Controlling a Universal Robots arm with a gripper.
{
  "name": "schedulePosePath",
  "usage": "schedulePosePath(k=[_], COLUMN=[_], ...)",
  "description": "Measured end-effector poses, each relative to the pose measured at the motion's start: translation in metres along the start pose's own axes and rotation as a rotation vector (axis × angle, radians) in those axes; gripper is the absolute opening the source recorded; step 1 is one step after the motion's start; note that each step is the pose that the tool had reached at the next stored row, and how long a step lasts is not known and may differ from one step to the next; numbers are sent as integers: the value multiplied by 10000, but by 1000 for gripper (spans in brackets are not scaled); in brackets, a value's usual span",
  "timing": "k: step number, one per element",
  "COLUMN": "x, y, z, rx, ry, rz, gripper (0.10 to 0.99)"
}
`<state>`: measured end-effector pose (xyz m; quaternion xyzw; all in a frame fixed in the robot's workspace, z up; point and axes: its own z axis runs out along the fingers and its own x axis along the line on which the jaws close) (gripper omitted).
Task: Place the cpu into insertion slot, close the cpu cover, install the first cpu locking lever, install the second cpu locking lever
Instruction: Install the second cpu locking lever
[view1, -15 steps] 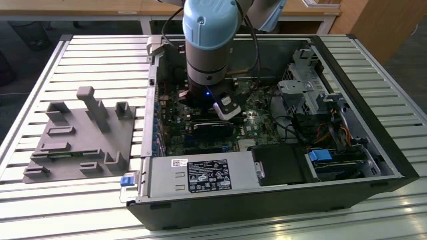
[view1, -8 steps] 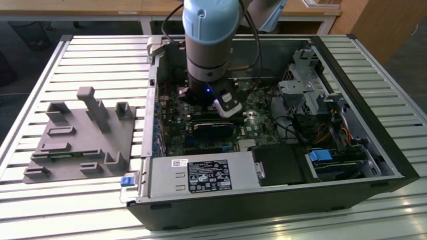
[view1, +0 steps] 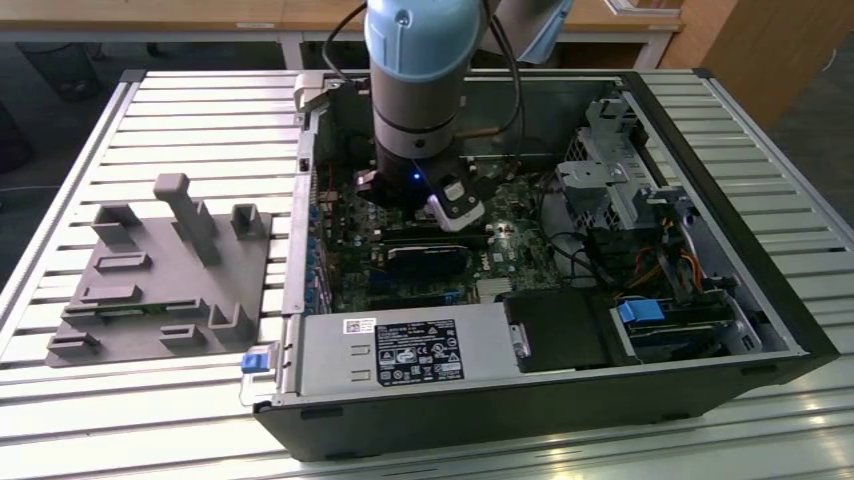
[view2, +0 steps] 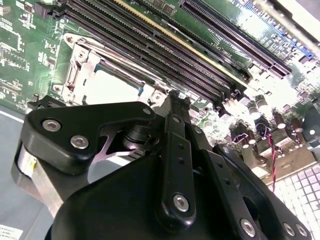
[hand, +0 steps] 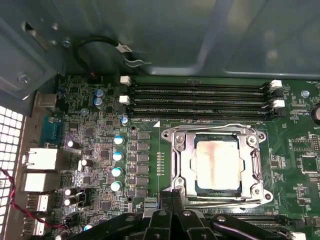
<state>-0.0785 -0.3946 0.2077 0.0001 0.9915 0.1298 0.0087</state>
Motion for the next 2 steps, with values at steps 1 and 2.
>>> schedulePosePath(k=[1,2], x=[0,0], y=[0,1], z=[0,0], rx=[-2,-3], ry=[-1,-1], rz=[0,0], gripper=[106,106])
